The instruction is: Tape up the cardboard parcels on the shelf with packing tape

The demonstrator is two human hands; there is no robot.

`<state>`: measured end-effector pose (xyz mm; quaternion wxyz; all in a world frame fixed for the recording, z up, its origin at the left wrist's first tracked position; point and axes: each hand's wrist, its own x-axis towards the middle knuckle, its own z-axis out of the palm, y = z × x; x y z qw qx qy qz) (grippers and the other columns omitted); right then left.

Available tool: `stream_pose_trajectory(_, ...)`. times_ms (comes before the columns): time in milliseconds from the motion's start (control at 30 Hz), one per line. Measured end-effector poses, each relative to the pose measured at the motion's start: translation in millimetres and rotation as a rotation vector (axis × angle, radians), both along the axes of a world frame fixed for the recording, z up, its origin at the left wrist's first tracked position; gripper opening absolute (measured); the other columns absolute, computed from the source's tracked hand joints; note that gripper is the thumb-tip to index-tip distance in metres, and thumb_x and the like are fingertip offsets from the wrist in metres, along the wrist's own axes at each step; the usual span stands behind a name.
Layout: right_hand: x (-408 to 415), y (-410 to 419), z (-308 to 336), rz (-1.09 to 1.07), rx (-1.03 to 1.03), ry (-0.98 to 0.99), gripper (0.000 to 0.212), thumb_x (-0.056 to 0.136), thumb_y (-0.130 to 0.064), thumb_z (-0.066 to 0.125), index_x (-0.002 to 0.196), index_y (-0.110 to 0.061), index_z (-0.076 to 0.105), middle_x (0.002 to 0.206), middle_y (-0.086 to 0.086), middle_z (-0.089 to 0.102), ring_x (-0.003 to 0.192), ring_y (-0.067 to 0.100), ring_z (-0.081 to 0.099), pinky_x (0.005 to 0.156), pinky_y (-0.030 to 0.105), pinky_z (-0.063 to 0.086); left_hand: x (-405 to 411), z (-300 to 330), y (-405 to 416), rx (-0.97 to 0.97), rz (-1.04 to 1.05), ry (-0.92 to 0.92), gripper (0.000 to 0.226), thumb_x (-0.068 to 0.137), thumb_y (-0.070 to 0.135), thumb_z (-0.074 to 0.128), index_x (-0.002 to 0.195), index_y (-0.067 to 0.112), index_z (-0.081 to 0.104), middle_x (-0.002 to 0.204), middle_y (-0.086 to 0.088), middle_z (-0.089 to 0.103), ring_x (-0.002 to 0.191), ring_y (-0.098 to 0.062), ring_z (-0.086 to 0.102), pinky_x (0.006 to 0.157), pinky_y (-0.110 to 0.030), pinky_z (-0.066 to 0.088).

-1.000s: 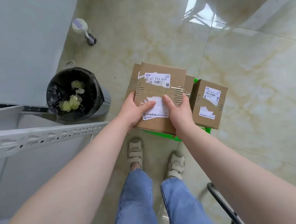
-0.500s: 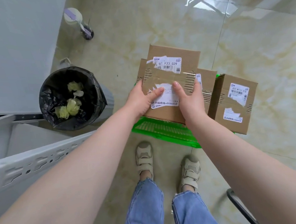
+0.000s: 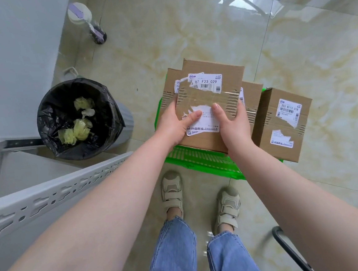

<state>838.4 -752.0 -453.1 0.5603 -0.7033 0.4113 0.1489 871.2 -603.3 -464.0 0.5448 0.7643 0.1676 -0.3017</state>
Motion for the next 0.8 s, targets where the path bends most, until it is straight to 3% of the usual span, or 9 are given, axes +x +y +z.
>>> stream_pose_trajectory(200, -1, 5, -1, -0.023, -0.015, -0.029, 0.084, 0.088, -0.052, 0.065, 0.155, -0.027, 0.021, 0.159, -0.004, 0.029, 0.146, 0.016, 0.026, 0.119, 0.039, 0.025, -1, -4, 1, -0.036, 0.023, -0.009, 0.056, 0.079, 0.038, 0.080, 0.129, 0.027, 0.056, 0.119, 0.007, 0.069, 0.110, -0.014, 0.065, 0.103, -0.043, 0.049)
stream_pose_trajectory(467, -2, 4, -4, -0.027, -0.023, -0.045, 0.085, 0.088, -0.051, 0.065, 0.155, -0.025, 0.021, 0.160, -0.004, 0.027, 0.147, 0.015, 0.024, 0.120, 0.037, 0.023, -2, -6, -1, -0.001, 0.012, -0.012, 0.085, 0.059, 0.065, 0.077, 0.133, 0.030, 0.053, 0.120, 0.010, 0.068, 0.112, -0.013, 0.064, 0.103, -0.043, 0.049)
stream_pose_trajectory(800, -3, 4, -5, -0.004, -0.019, -0.054, 0.084, 0.090, -0.051, 0.062, 0.156, -0.025, 0.018, 0.161, -0.002, 0.025, 0.148, 0.017, 0.022, 0.120, 0.036, 0.021, -1, -9, -1, 0.026, -0.037, -0.015, 0.084, 0.066, 0.062, 0.075, 0.137, 0.027, 0.049, 0.125, 0.007, 0.066, 0.116, -0.017, 0.061, 0.106, -0.044, 0.046)
